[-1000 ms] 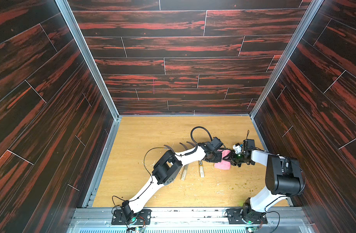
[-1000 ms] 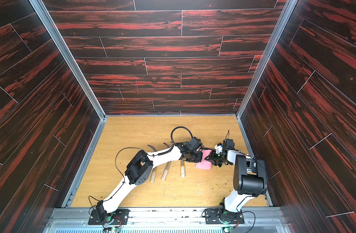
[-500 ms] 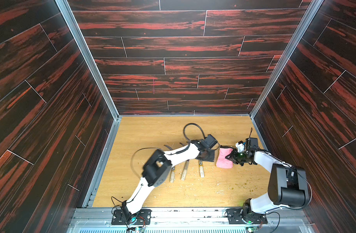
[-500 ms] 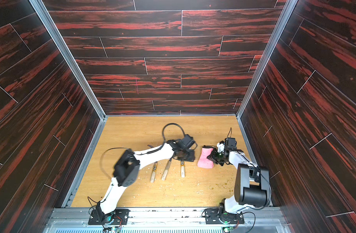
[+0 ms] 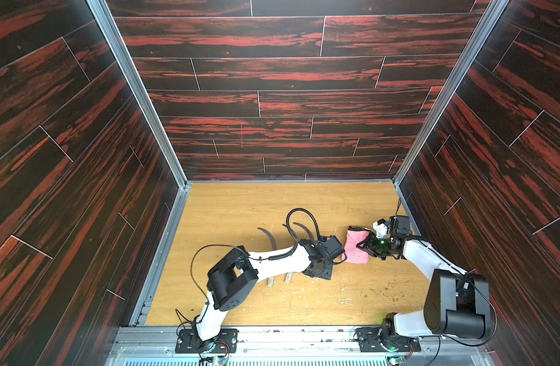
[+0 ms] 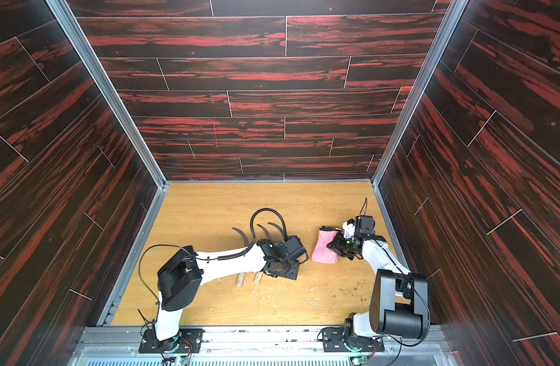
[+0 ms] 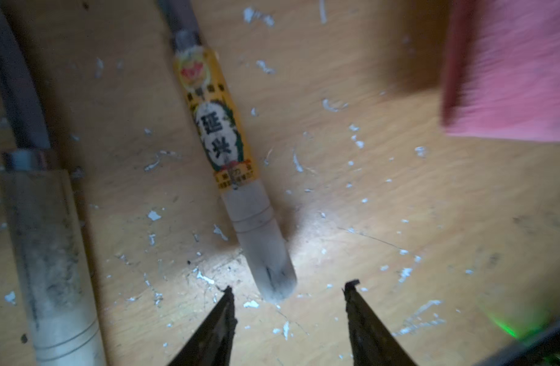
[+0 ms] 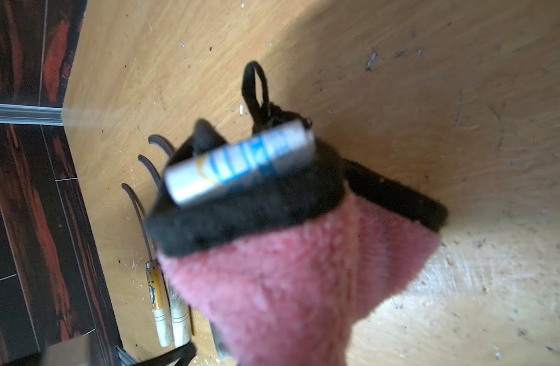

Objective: Wipe small sickles with rags
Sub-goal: Pick up the rag from the center of the board, then pick up the small sickle from the center of the board.

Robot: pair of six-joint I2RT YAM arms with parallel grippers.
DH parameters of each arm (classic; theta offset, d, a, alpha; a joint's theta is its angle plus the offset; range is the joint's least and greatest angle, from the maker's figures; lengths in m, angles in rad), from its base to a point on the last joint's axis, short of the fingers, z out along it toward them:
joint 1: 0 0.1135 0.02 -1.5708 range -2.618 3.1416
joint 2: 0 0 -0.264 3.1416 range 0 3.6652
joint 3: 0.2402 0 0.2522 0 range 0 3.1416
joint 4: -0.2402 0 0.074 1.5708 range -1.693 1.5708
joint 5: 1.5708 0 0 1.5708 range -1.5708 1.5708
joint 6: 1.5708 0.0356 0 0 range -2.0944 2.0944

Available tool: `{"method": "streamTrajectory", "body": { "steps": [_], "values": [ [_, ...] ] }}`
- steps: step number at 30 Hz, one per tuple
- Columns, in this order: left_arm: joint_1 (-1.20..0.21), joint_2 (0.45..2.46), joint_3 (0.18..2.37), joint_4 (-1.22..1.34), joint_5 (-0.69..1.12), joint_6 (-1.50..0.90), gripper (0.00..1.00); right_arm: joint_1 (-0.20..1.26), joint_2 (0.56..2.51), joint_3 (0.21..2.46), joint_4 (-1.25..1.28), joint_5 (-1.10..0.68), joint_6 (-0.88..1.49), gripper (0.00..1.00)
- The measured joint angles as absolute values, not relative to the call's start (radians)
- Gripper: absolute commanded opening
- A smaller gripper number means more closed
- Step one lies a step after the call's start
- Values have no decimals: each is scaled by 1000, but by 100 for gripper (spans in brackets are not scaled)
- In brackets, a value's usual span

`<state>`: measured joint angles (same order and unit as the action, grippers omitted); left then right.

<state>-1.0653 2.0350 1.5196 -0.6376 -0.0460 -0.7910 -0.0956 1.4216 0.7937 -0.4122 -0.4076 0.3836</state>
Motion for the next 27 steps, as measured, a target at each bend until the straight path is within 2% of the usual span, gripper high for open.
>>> {"method": "streamTrajectory", "body": {
  "steps": [5, 17, 24, 27],
  "values": [
    [-1060, 2075, 1539, -678, -77, -791, 58, -96, 1414, 794, -419, -408, 381, 9],
    [-1057, 2139, 1584, -683, -78, -790, 50, -96, 1414, 794, -419, -412, 381, 9],
    [-1055, 2143, 1593, -689, -67, -757, 33, -96, 1409, 794, -419, -417, 381, 9],
    [-1054, 2143, 1595, -703, -70, -728, 29, -96, 1403, 794, -419, -422, 381, 9]
  ]
}}
